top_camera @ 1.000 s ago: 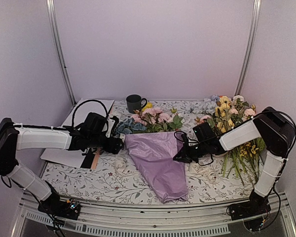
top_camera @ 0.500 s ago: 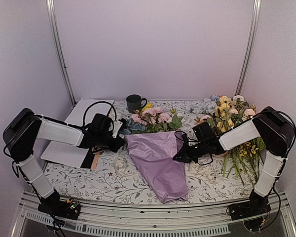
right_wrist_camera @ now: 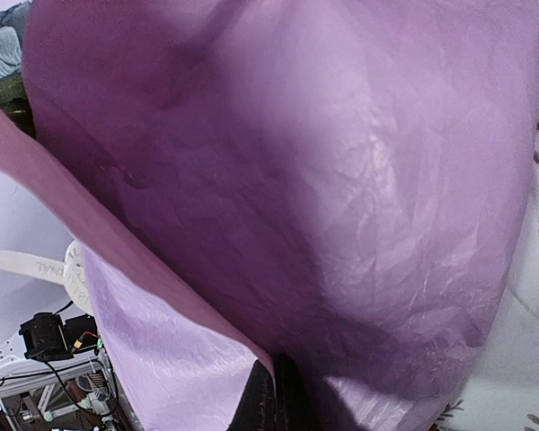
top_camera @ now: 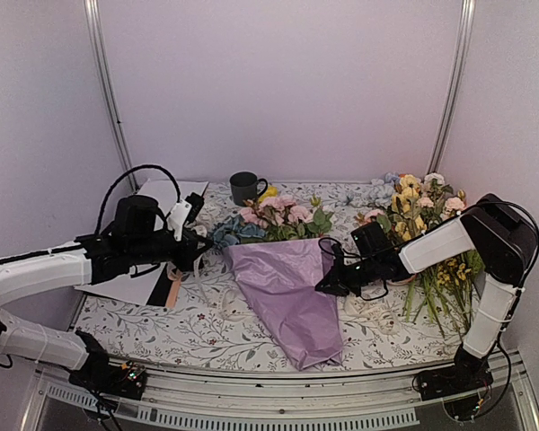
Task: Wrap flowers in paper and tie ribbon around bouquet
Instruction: Pick up the ribbon from the center of the board, then cross the ribbon over the folded bouquet.
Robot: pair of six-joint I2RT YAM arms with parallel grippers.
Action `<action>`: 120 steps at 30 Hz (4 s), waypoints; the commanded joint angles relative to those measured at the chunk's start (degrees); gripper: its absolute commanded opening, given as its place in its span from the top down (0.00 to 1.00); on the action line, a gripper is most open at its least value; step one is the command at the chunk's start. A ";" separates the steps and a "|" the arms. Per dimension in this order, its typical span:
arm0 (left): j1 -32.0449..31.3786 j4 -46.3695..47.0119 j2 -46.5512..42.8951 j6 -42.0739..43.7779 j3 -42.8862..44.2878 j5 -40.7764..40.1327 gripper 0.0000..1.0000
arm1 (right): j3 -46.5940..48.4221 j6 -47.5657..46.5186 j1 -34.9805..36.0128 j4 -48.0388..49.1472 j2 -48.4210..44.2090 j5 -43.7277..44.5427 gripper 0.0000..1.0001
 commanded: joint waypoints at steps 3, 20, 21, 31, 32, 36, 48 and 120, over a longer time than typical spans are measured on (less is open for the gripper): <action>-9.13 -0.41 -1.57 3.18 12.77 2.25 1.00 | -0.37 -0.12 -0.43 -2.65 0.86 2.15 1.00; -16.16 3.39 41.57 -10.44 32.85 8.58 1.00 | -1.14 1.28 -0.36 -1.96 0.01 2.32 1.00; -15.98 2.24 43.56 -11.12 33.94 7.27 1.00 | -1.46 1.34 -0.37 -1.89 -0.47 2.65 1.00; -15.97 -5.98 58.86 -9.71 43.19 3.20 1.00 | -3.10 2.60 0.96 -2.44 -3.79 3.95 1.00; -15.98 -6.28 59.58 -9.18 43.47 3.11 1.00 | -2.88 2.52 1.10 -3.64 -4.58 4.39 0.98; -15.96 -8.08 61.53 -7.34 44.32 2.60 1.00 | -0.12 -1.18 1.38 -10.61 -10.54 6.57 0.83; -15.85 -9.20 61.63 -6.20 44.06 2.42 1.00 | 5.33 -13.17 -2.86 -54.65 -26.87 20.54 0.53; -13.23 13.91 43.74 -8.83 30.63 12.77 1.00 | 1.39 -7.77 0.53 7.17 9.00 -22.12 1.00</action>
